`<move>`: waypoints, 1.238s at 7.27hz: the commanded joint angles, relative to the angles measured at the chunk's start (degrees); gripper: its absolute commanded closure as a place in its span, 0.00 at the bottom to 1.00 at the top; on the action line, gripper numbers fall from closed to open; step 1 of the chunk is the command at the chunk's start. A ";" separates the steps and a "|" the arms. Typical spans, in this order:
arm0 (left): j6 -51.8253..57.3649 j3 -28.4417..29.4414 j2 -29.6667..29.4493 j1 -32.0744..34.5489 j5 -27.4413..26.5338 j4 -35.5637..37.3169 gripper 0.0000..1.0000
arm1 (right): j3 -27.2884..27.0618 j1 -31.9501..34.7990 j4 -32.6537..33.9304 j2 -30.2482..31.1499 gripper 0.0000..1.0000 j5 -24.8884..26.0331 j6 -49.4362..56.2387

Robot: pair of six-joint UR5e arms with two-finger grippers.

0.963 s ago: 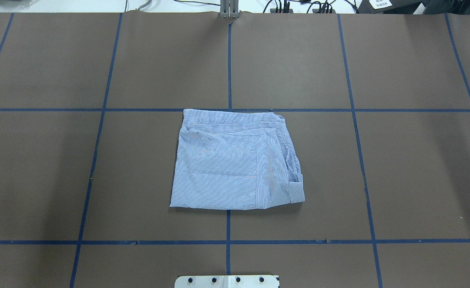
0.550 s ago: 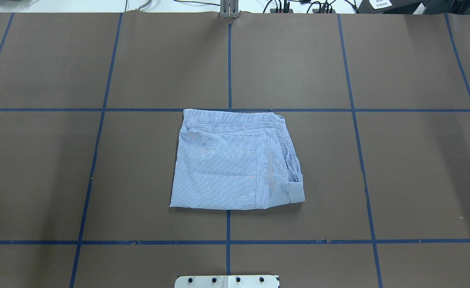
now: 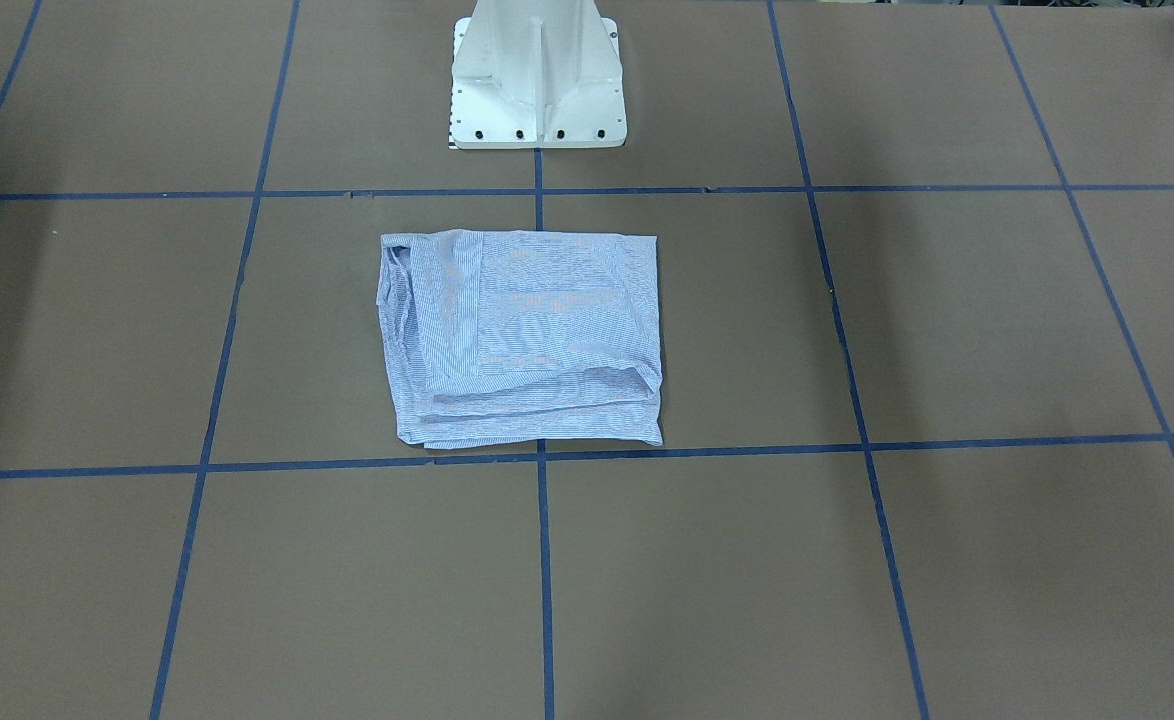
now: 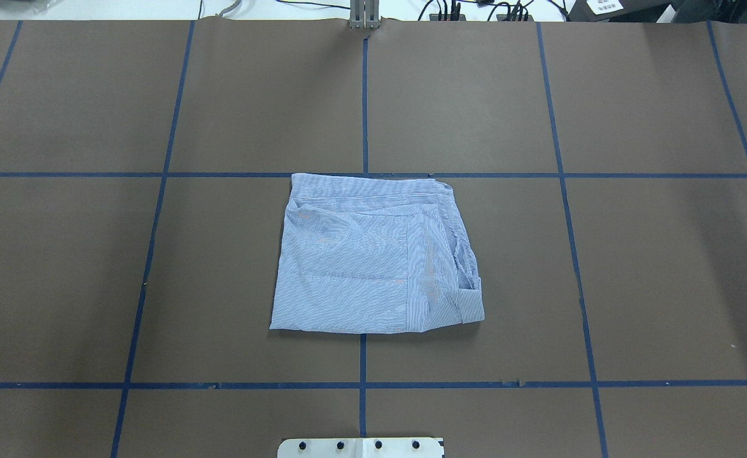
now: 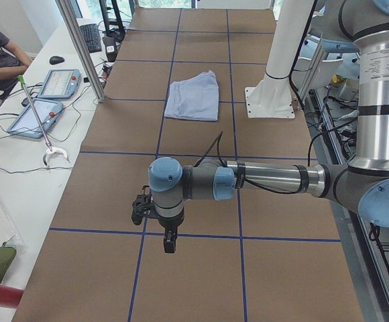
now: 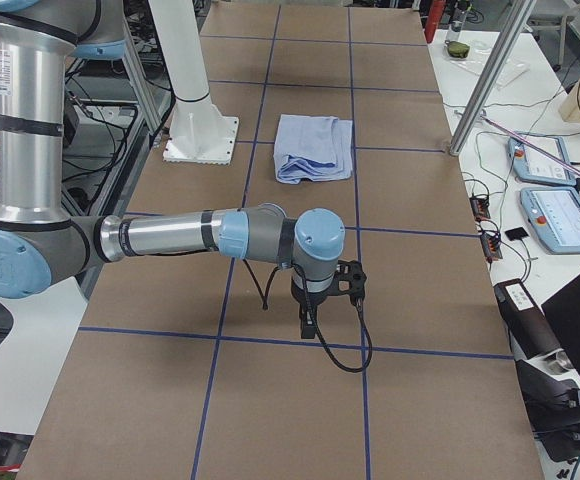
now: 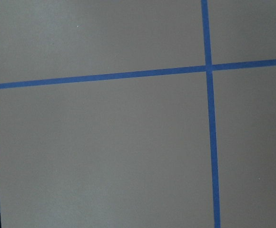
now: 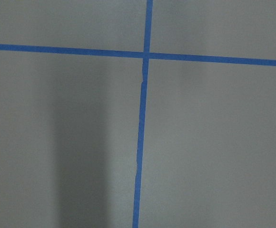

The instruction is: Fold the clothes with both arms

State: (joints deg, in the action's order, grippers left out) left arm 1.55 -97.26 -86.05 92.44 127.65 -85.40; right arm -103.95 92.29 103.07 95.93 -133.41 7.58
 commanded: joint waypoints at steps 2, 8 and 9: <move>-1.90 0.66 0.01 -1.82 -0.03 -2.92 0.00 | 1.29 0.00 -0.06 -0.04 0.00 -0.01 -2.48; -1.90 0.84 0.18 -4.28 5.15 -3.98 0.00 | 2.43 0.00 -0.23 0.40 0.00 -0.53 -2.66; -1.82 0.84 0.18 -4.28 5.15 -3.98 0.00 | 3.57 0.00 -0.32 0.40 0.00 -0.79 -2.66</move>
State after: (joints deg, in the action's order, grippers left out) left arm -0.34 -96.42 -85.91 88.15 132.69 -89.38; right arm -101.39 92.28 102.87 96.32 -133.99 4.93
